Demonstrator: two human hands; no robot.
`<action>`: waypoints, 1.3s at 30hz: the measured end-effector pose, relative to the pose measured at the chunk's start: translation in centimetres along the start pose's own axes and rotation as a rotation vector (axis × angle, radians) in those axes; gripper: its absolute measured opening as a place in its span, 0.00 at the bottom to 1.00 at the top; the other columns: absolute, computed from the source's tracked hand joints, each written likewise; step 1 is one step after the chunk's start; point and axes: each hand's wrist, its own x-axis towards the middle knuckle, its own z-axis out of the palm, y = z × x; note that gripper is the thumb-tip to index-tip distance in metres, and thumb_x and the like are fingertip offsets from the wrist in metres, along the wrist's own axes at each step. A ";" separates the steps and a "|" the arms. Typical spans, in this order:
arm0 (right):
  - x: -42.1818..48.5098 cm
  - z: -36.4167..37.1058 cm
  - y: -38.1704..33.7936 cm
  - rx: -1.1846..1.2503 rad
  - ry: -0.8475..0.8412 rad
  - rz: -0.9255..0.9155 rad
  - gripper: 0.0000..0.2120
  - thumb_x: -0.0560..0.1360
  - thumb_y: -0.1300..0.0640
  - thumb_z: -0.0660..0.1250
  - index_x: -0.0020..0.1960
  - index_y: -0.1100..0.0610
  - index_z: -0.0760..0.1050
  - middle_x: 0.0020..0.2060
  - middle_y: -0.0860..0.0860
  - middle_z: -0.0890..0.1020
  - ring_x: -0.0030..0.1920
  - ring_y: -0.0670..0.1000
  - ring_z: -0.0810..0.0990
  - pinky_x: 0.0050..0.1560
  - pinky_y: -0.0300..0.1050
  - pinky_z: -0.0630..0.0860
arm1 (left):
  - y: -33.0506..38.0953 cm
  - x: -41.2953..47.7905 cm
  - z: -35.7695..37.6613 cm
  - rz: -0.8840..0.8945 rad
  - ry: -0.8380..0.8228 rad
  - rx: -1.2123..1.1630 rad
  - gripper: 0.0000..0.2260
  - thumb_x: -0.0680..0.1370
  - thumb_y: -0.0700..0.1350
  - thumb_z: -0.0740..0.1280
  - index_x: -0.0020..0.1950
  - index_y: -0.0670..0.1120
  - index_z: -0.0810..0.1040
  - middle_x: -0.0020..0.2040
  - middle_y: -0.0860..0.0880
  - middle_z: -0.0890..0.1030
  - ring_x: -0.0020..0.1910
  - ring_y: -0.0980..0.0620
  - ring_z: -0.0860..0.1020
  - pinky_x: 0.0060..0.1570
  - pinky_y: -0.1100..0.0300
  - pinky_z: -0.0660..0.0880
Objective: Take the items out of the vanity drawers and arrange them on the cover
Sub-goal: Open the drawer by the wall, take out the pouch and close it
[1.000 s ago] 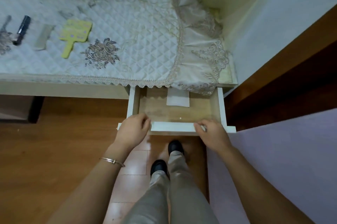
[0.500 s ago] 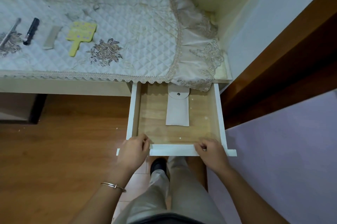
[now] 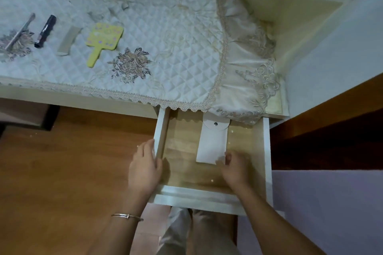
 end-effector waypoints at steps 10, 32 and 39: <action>5.8 1.7 -3.2 0.342 -0.066 0.309 0.26 0.65 0.60 0.76 0.57 0.70 0.72 0.54 0.62 0.80 0.53 0.61 0.80 0.48 0.47 0.75 | 0.3 0.2 1.2 -0.080 0.040 -0.273 0.24 0.75 0.35 0.62 0.70 0.47 0.62 0.67 0.49 0.71 0.66 0.50 0.69 0.65 0.57 0.65; 0.4 -8.6 -9.5 0.338 -0.568 -0.278 0.11 0.73 0.60 0.68 0.53 0.53 0.70 0.48 0.49 0.79 0.47 0.47 0.78 0.47 0.43 0.76 | 1.7 -1.6 -1.4 -0.140 -0.122 -0.322 0.23 0.79 0.39 0.58 0.73 0.49 0.58 0.67 0.47 0.71 0.49 0.59 0.72 0.51 0.68 0.70; 7.3 -7.0 -22.1 0.615 -0.363 -0.249 0.17 0.75 0.62 0.65 0.63 0.62 0.67 0.57 0.56 0.76 0.57 0.57 0.76 0.55 0.51 0.75 | 1.5 -0.5 -1.1 -0.203 -0.092 -0.322 0.17 0.79 0.43 0.57 0.67 0.53 0.63 0.55 0.57 0.73 0.47 0.59 0.73 0.47 0.64 0.72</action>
